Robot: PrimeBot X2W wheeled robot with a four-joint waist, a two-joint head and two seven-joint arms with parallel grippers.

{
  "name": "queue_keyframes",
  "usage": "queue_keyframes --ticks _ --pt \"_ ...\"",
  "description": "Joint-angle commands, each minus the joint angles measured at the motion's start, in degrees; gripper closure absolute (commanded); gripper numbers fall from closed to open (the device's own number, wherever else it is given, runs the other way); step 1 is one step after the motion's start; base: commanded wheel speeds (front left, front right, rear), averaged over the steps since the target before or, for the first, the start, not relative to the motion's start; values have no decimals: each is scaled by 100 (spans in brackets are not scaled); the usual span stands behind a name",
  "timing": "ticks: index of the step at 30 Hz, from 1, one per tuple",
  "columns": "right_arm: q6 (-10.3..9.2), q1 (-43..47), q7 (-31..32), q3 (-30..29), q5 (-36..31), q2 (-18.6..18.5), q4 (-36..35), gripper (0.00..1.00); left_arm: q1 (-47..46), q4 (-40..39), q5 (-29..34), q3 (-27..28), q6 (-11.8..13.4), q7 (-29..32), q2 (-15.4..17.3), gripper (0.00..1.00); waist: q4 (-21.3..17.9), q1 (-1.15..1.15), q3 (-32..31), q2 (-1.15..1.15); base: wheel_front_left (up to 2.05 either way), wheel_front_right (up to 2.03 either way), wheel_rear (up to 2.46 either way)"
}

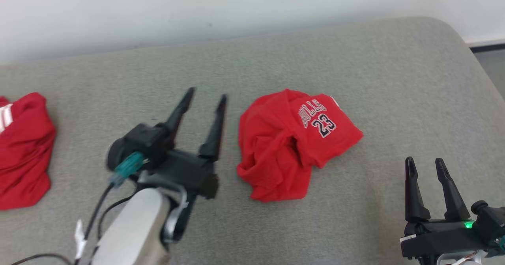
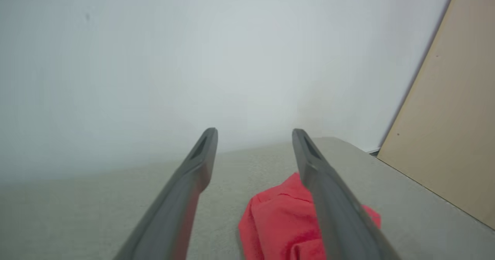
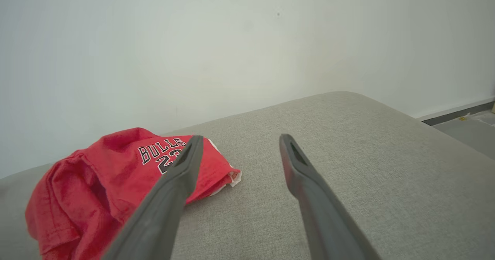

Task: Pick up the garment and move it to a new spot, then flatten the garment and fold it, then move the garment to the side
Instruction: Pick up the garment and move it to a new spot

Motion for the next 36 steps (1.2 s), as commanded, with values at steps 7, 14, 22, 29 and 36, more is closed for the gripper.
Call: queue_keyframes --ticks 7,14,22,29,36 --pt "-12 154 -28 37 -92 -104 -65 0 1051 -653 104 844 190 -43 529 0 562 0 -379 0 0 0 0" --pt "-12 252 -28 90 -112 -168 -79 0 2270 -1342 430 1795 252 -43 564 0 754 0 -460 0 0 0 0" --pt "-12 344 -29 203 -124 -237 -73 0 3234 -1797 917 2433 25 -43 97 0 815 0 -560 0 0 0 0" --pt "-12 451 26 267 -115 -249 -75 0 3494 -1718 1257 2516 -333 -43 -143 0 812 0 -702 0 0 0 0" --pt "-12 558 61 263 -155 -197 -112 0 3477 -1602 1555 2626 -452 -43 -204 0 778 0 -754 0 0 0 0"
